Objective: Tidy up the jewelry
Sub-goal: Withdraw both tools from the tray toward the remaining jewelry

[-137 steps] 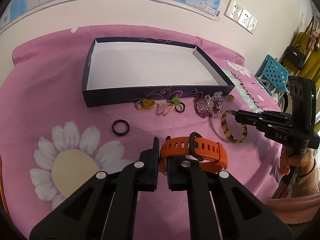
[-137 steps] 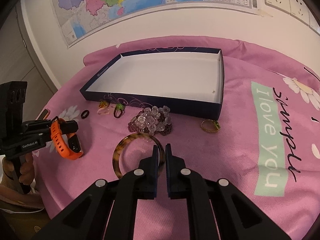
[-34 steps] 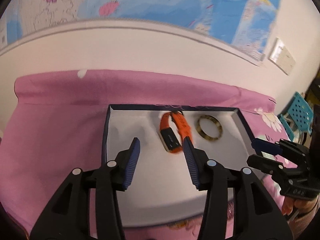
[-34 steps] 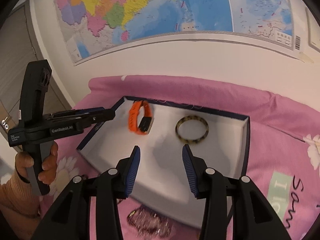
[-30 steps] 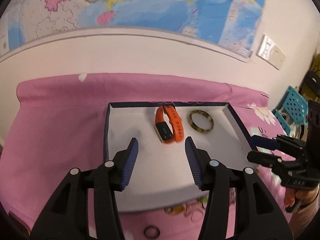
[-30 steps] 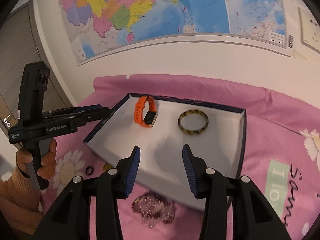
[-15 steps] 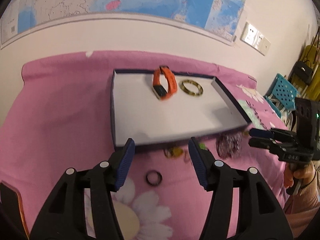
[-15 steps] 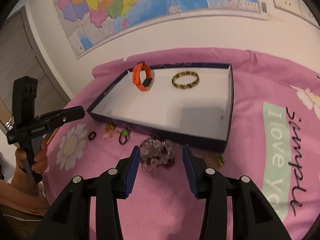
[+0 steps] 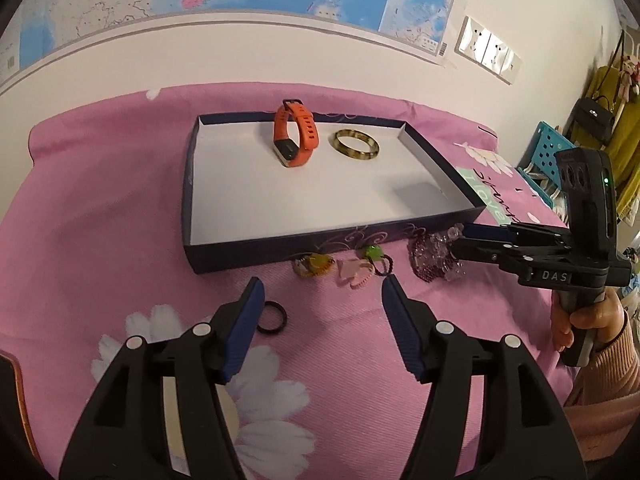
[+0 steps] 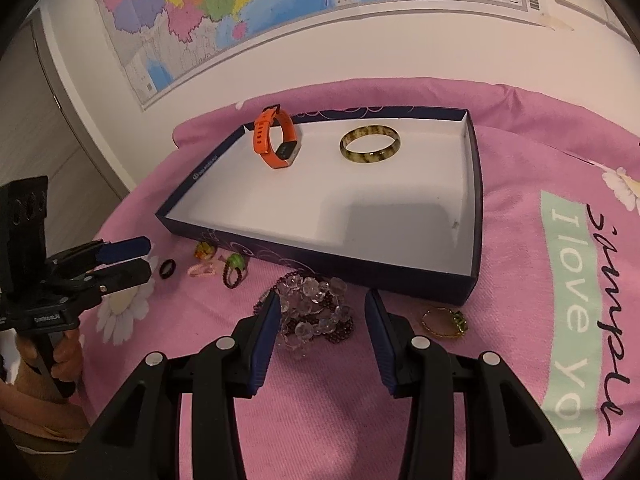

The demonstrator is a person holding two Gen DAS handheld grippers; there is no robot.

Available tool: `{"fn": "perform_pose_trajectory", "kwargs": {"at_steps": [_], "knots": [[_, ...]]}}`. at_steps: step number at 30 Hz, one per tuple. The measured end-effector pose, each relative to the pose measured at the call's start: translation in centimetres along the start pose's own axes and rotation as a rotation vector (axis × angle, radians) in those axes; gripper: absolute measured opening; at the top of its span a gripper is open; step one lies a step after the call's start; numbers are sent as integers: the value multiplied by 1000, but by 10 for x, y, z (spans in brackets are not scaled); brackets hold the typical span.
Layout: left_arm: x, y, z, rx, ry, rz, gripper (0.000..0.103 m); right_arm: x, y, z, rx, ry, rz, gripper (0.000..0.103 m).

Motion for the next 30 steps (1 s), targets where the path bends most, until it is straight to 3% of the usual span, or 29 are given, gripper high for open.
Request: {"fn": "perform_pose_trajectory", "kwargs": {"at_steps": [6, 26, 27, 30], "knots": [[3, -4, -3, 7, 10, -10, 60, -2, 0, 0, -14, 1, -20, 9], [15, -12, -7, 35, 42, -18, 59, -54, 17, 22, 1, -121, 90, 7], [17, -13, -7, 38, 48, -18, 58, -58, 17, 23, 5, -129, 104, 1], [23, -15, -7, 42, 62, -29, 54, -64, 17, 22, 3, -136, 116, 0]]}}
Point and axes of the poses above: each gripper's, at about its wrist camera, not at the fingertips, and x roughly the way its jaws point, y to its left, z to its top, the point moved 6 cm from there along x, roughly the way its jaws point, and after that the axes turned 6 degrees about -z, right-handed, at the moved point
